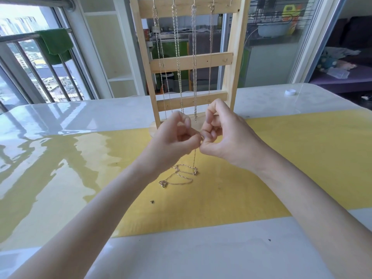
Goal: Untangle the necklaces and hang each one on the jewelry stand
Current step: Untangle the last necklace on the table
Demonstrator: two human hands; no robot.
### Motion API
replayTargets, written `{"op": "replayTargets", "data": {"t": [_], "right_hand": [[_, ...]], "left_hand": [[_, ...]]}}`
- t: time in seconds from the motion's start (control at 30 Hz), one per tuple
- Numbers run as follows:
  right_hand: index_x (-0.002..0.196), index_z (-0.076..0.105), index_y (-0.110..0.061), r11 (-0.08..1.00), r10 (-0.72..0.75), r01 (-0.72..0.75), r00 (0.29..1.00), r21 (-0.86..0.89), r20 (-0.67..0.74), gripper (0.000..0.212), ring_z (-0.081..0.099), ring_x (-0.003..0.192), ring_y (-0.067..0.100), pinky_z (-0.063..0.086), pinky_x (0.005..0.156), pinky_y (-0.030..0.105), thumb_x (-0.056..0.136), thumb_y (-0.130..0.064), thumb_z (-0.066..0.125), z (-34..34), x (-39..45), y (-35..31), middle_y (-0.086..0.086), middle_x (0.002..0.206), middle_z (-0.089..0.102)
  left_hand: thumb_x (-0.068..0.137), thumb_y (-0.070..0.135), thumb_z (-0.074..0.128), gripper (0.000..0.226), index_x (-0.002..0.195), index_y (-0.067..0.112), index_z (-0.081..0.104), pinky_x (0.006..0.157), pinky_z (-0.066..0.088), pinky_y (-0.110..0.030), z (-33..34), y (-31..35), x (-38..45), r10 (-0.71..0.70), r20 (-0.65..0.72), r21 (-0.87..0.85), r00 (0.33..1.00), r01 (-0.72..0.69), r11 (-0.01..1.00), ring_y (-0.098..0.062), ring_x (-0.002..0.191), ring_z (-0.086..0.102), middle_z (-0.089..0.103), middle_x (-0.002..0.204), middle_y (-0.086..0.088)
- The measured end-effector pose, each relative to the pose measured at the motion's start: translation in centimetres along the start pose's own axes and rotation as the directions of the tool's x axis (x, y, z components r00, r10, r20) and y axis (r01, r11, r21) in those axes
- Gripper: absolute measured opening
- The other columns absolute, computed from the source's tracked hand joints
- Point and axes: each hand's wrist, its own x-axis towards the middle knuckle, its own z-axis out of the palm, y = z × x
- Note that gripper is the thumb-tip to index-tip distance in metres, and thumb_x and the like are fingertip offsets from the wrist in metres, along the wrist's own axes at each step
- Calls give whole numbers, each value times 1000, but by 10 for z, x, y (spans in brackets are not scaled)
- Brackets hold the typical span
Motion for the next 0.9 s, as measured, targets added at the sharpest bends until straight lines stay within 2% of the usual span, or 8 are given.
{"op": "replayTargets", "data": {"t": [0.1, 0.17, 0.23, 0.33, 0.53, 0.67, 0.8, 0.9], "right_hand": [[80, 30, -27, 996, -38, 38, 999, -77, 1, 41, 35, 61, 7, 36, 58, 16, 73, 3, 57, -1, -1, -3, 1, 70, 49], [81, 29, -27, 983, -111, 111, 994, -145, 5, 42, 35, 64, 8, 36, 59, 16, 74, 4, 56, -1, -2, -5, 5, 72, 50], [85, 30, -23, 963, -184, 179, 983, -201, -2, 40, 35, 66, 9, 36, 61, 17, 73, 6, 55, 0, -3, -6, 5, 73, 47], [87, 31, -18, 947, -255, 239, 965, -213, -52, 38, 37, 67, 10, 39, 62, 21, 73, 7, 56, 1, -2, -5, 0, 73, 45], [83, 28, -29, 961, -275, 267, 952, -74, -132, 45, 44, 64, 4, 41, 66, 10, 74, 5, 57, -1, -1, -8, 6, 72, 50], [82, 27, -30, 946, -307, 292, 947, -144, -98, 48, 44, 64, 5, 44, 64, 16, 73, 7, 55, -1, 0, -8, 5, 71, 48], [83, 27, -32, 939, -315, 297, 945, -175, -88, 47, 47, 65, 14, 47, 64, 34, 74, 4, 55, -1, 0, -8, 4, 72, 49], [84, 28, -31, 941, -312, 294, 945, -167, -95, 46, 45, 64, 18, 46, 64, 39, 73, 5, 54, -1, 1, -8, 7, 72, 50]], "left_hand": [[85, 1, 57, 24, 84, 14, 37, 58, 41, -23, 2, 0, -1, 38, 2, 85, 999, -38, 996, -16, 62, 42, 58, 73, -3], [87, -1, 55, 16, 87, 10, 44, 58, 46, -21, 3, 6, -3, -164, 75, -246, 984, 177, 953, -13, 60, 44, 54, 72, -2], [84, -1, 52, 10, 90, 6, 51, 52, 44, -16, 5, 10, -3, -334, 242, -503, 911, 412, 759, -8, 55, 42, 50, 72, -2], [70, 6, 55, 21, 91, 8, 52, 48, 38, -13, 5, 15, -1, -372, 329, -619, 868, 496, 609, -5, 54, 38, 49, 72, 1], [80, 5, 46, 12, 89, 9, 54, 46, 36, -13, 4, 21, -2, -304, 307, -590, 902, 431, 682, -5, 49, 41, 52, 60, 5], [70, 13, 51, 29, 99, 10, 51, 49, 41, -14, 1, 20, -2, -309, 359, -545, 881, 467, 696, -6, 50, 43, 51, 57, 7], [81, 27, 62, 23, 101, 16, 60, 61, 48, -19, -7, 15, -1, -294, 348, -412, 890, 427, 805, -6, 65, 51, 58, 67, 10], [82, 24, 66, 24, 103, 15, 60, 62, 49, -19, -10, 12, -1, -280, 357, -417, 891, 420, 806, -8, 69, 49, 60, 71, 9]]}}
